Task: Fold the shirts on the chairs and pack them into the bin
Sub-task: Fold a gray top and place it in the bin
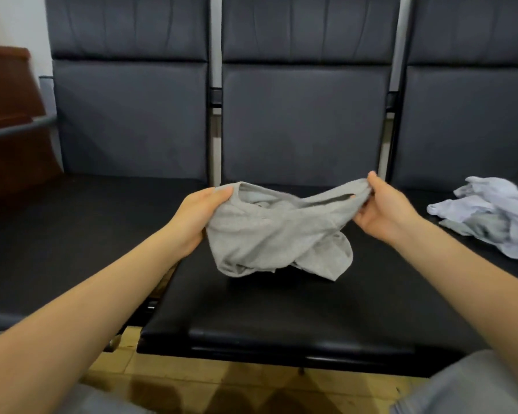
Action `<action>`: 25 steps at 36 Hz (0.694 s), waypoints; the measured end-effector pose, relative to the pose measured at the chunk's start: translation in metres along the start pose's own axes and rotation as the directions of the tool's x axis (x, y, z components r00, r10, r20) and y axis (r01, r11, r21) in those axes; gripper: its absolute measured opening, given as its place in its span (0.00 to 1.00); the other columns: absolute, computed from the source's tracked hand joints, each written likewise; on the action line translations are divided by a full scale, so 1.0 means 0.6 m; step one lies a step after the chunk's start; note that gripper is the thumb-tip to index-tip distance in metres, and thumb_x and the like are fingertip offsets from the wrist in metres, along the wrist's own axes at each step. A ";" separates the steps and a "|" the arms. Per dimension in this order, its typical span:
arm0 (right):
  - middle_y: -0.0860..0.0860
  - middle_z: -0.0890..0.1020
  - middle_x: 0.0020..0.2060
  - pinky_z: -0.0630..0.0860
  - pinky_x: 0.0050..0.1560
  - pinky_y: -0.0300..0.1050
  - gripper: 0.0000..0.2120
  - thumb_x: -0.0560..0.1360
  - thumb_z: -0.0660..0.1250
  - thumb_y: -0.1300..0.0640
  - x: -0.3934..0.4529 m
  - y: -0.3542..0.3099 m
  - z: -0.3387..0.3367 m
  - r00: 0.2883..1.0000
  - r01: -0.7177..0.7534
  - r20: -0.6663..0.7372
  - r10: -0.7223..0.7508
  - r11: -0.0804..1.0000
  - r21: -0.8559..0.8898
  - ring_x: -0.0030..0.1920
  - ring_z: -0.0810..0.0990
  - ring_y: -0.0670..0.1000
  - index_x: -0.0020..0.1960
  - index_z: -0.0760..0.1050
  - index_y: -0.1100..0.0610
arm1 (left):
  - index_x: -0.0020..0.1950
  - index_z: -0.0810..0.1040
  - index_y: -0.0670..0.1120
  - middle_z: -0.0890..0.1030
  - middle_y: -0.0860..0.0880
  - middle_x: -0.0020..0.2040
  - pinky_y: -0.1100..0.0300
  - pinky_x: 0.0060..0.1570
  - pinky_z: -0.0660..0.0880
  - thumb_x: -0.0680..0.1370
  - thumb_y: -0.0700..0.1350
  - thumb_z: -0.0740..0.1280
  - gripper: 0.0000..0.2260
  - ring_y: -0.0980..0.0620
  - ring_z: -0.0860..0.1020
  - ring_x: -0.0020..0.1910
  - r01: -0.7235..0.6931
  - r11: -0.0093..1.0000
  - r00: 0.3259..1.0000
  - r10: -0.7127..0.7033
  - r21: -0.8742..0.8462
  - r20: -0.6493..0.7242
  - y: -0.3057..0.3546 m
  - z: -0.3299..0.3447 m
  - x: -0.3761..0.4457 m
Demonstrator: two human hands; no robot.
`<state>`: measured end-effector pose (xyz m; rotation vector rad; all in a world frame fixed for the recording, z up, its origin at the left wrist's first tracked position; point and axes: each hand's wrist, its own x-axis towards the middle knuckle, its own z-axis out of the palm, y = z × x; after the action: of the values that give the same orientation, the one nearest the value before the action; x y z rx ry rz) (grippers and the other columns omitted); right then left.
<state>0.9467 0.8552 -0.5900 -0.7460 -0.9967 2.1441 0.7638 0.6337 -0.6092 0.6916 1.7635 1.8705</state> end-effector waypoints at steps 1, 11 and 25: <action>0.54 0.81 0.55 0.79 0.29 0.40 0.15 0.81 0.61 0.49 0.000 0.010 -0.003 0.999 -0.042 0.010 0.042 0.999 0.000 0.42 0.81 0.50 0.62 0.73 0.59 | 0.59 0.80 0.44 0.84 0.47 0.54 0.54 0.55 0.78 0.78 0.48 0.67 0.12 0.49 0.81 0.56 0.013 1.000 1.000 -0.013 0.000 0.008 -0.005 0.006 -0.002; 0.57 0.83 0.57 0.77 0.60 0.49 0.23 0.68 0.75 0.60 -0.046 0.106 -0.057 0.866 0.000 0.320 0.384 0.640 -0.769 0.58 0.81 0.54 0.61 0.77 0.65 | 0.62 0.78 0.43 0.83 0.44 0.57 0.52 0.59 0.76 0.77 0.39 0.68 0.13 0.47 0.81 0.57 0.240 0.970 0.929 -0.240 0.035 0.282 -0.065 0.011 -0.032; 0.58 0.83 0.52 0.81 0.43 0.44 0.10 0.82 0.59 0.60 -0.073 0.086 -0.064 0.961 0.052 0.254 0.112 0.827 -0.560 0.45 0.84 0.52 0.58 0.76 0.63 | 0.57 0.82 0.41 0.84 0.45 0.55 0.50 0.64 0.73 0.77 0.53 0.68 0.17 0.47 0.80 0.58 0.103 0.971 0.964 -0.151 0.217 0.220 -0.057 -0.021 -0.075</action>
<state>0.9853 0.8133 -0.6429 -0.7337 -1.8318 2.0207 0.7897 0.5970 -0.6454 0.8179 1.8118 1.4705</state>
